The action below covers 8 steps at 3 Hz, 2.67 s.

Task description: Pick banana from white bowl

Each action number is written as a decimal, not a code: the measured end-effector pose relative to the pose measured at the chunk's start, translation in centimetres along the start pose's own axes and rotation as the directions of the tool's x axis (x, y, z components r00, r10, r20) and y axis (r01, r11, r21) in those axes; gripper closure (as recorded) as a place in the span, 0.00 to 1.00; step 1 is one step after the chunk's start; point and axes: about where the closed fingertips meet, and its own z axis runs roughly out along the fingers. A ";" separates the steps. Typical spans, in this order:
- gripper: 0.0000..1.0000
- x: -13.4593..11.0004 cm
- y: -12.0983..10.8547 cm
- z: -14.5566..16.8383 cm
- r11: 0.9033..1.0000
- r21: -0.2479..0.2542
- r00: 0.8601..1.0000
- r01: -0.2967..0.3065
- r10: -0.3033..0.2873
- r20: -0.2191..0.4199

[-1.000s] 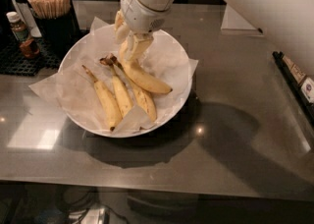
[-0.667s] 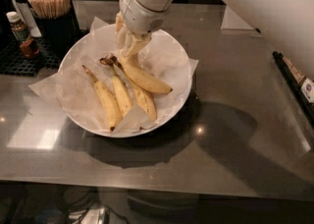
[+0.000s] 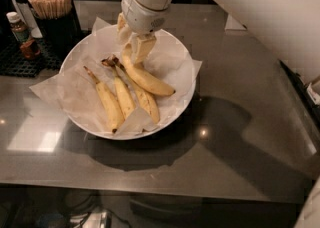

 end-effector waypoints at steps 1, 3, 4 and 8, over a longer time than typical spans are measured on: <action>0.48 0.9 0.0 0.5 1.000 -0.027 1.000 -0.008 0.007 -0.022; 0.43 1.4 0.3 0.3 0.996 -0.082 0.996 0.033 -0.040 -0.085; 0.32 1.9 0.6 0.2 0.983 -0.152 0.981 0.099 -0.121 -0.149; 0.50 0.6 2.2 1.4 0.949 -0.236 0.953 0.209 -0.252 -0.169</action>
Offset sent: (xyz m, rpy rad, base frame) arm 0.0140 -0.0137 -0.0158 -0.1200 0.0277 -0.0197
